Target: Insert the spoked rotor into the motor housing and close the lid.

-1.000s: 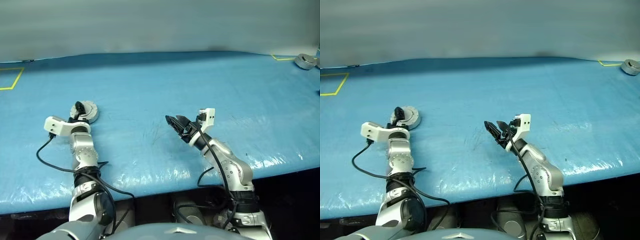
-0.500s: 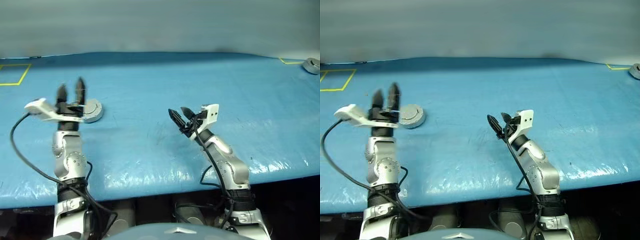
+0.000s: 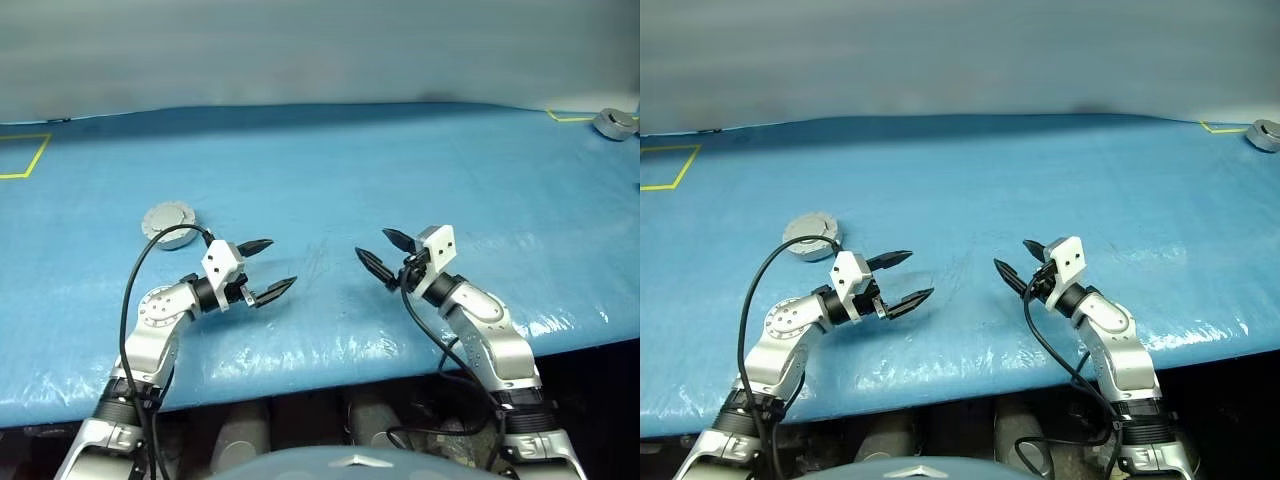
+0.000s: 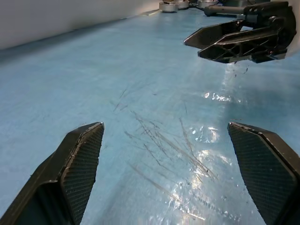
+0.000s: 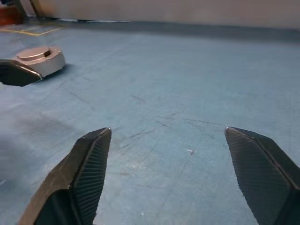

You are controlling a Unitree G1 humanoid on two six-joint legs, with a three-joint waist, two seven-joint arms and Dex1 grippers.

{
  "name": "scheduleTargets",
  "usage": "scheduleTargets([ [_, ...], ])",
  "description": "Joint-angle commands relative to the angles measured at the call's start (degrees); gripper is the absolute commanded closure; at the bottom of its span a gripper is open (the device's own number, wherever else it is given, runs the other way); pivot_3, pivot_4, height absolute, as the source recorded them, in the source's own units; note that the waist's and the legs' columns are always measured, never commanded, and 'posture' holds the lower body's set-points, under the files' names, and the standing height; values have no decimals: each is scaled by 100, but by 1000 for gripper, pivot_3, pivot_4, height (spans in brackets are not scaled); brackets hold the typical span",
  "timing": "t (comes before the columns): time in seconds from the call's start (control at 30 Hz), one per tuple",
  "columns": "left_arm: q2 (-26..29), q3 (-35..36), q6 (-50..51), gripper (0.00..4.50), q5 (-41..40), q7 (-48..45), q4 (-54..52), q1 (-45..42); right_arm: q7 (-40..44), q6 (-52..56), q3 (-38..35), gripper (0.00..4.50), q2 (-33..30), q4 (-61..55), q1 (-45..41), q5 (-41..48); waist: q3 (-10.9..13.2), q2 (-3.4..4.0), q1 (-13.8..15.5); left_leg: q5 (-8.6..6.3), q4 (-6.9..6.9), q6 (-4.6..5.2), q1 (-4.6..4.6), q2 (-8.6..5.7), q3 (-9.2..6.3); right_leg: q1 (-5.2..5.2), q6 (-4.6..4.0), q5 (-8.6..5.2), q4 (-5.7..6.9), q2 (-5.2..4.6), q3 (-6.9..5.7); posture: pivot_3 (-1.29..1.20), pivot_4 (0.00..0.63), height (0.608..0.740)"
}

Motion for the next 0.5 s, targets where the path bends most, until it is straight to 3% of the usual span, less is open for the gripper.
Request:
scheduleTargets([
  [0.03,-68,23,-219,0,-35,-158,-13,-1,160,-147,14,25,-94,-93,-40,-69,0,0,5,0,2,0,0,-1,1,1,1,0,0,-1,1,0,150,740],
  [0.5,-276,71,-306,0,25,-174,107,-85,-140,-193,112,25,64,-23,-178,-521,0,0,9,0,4,0,2,-1,-1,-1,1,0,14,0,0,0,150,740],
])
